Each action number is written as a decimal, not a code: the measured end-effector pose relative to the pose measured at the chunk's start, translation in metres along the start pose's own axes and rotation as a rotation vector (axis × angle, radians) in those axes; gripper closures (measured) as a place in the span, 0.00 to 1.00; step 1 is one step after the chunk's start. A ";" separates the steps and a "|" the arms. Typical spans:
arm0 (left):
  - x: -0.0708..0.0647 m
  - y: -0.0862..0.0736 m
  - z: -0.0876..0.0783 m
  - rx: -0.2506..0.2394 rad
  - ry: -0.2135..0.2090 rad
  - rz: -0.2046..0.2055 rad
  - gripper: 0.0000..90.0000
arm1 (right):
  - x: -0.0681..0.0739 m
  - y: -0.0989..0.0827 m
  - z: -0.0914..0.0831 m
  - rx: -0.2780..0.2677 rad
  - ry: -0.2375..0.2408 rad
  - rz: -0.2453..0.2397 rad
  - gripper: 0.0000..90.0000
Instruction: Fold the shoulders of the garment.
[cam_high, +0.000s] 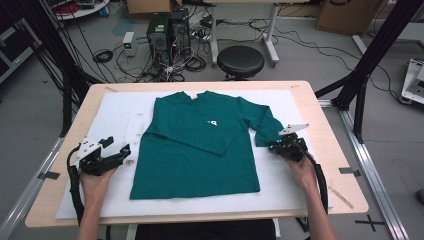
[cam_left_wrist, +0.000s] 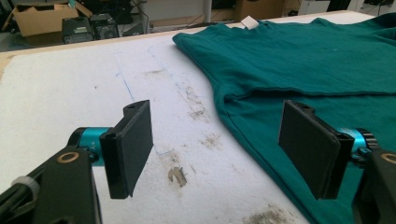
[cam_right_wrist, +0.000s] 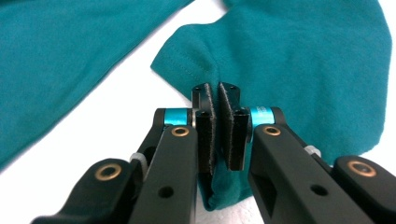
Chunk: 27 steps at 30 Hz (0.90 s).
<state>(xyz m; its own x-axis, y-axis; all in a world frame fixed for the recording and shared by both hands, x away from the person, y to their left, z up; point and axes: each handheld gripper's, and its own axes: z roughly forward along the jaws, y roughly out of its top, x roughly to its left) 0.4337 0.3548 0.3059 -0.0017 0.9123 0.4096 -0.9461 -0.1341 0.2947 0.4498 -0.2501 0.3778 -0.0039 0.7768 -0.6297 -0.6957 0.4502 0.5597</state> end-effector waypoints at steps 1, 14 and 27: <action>0.000 0.000 0.000 0.000 0.001 0.000 0.29 | -0.001 0.000 -0.001 -0.007 -0.004 0.012 0.96; 0.000 0.000 0.001 0.004 0.003 0.001 0.30 | 0.012 0.025 -0.039 -0.213 0.034 0.094 0.97; 0.000 0.000 0.001 0.005 0.002 -0.001 0.30 | 0.075 0.088 -0.017 -0.234 0.134 0.019 0.97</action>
<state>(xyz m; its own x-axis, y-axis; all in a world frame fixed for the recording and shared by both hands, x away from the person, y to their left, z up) 0.4338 0.3544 0.3064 -0.0013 0.9132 0.4075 -0.9445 -0.1351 0.2996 0.3759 -0.1596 0.3702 -0.1028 0.7122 -0.6944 -0.8414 0.3101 0.4425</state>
